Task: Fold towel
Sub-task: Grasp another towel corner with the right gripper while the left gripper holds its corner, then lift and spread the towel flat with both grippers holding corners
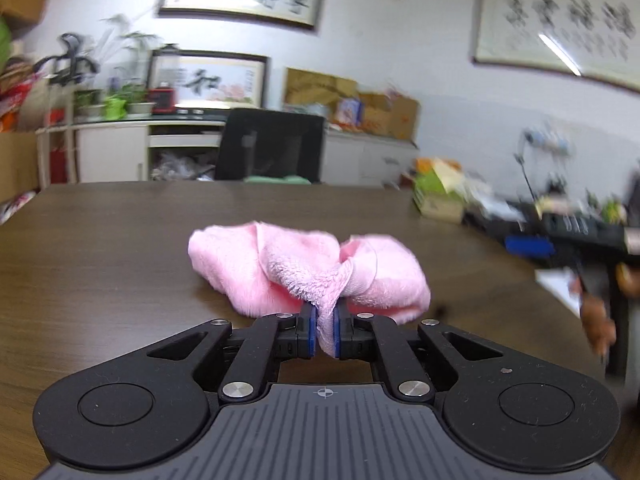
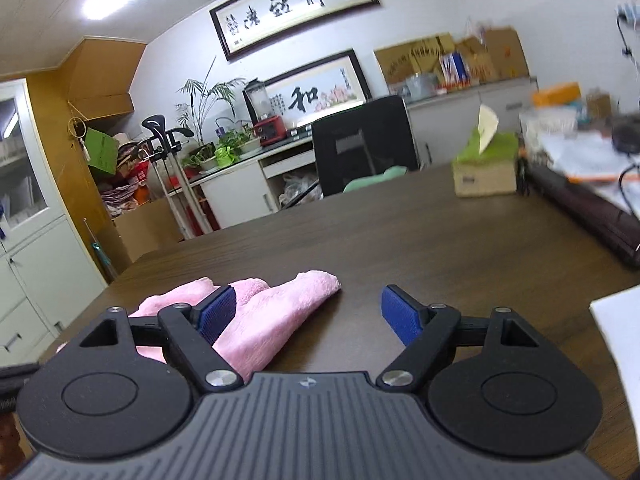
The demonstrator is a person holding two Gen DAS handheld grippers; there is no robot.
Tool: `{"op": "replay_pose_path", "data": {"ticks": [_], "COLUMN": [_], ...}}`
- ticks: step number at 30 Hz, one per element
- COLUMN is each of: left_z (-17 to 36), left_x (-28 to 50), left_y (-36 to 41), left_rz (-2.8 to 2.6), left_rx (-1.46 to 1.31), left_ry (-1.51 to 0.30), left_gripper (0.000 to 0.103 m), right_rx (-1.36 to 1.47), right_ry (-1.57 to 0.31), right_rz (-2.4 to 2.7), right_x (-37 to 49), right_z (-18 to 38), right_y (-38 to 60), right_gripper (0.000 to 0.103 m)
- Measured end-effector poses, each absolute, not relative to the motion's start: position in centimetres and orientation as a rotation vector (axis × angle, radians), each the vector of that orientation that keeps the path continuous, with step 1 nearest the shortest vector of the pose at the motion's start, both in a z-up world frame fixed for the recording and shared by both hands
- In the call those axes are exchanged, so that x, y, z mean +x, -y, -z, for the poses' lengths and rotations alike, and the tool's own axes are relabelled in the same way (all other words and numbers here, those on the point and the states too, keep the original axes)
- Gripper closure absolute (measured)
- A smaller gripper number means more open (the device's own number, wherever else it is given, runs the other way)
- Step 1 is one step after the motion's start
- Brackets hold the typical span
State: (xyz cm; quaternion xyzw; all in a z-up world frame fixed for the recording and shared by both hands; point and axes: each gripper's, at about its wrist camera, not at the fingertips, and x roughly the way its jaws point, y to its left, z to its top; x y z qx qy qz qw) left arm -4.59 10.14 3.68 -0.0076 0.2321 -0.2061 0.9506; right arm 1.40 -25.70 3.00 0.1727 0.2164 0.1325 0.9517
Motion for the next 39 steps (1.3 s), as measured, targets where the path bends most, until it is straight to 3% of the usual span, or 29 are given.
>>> {"op": "replay_pose_path", "data": {"ticks": [10, 21, 25, 28, 30, 31, 32, 39], "left_z": [-2.6, -2.0, -1.6, -1.5, -1.5, -1.5, -1.6, -1.8], "left_x": [-4.1, -2.7, -2.3, -2.2, -2.2, -2.2, -2.2, -2.0], "left_y": [-12.8, -14.8, -15.1, -15.4, -15.7, -15.8, -15.9, -16.7], "left_rz": [0.387, 0.265, 0.242, 0.234, 0.228, 0.225, 0.223, 0.216], "left_rx": [0.026, -0.029, -0.030, -0.031, -0.041, -0.046, -0.050, -0.113], "left_ry": [-0.543, -0.641, -0.676, -0.679, -0.680, -0.681, -0.681, -0.664], "left_gripper": [0.096, 0.095, 0.095, 0.094, 0.094, 0.093, 0.093, 0.094], "right_rx": [0.191, 0.423, 0.452, 0.459, 0.456, 0.452, 0.450, 0.367], "right_ry": [-0.558, -0.797, -0.837, -0.848, -0.839, -0.833, -0.827, -0.726], "right_rz": [-0.344, -0.499, -0.562, -0.581, -0.579, -0.578, -0.570, -0.550], "right_x": [6.9, 12.8, 13.0, 13.3, 13.5, 13.5, 13.5, 12.3], "right_z": [-2.7, -1.0, -0.3, -0.1, -0.1, -0.2, -0.2, -1.3], "right_y": [22.9, 22.8, 22.5, 22.2, 22.2, 22.2, 22.2, 21.8], "right_gripper": [0.021, 0.024, 0.039, 0.066, 0.072, 0.087, 0.094, 0.098]}}
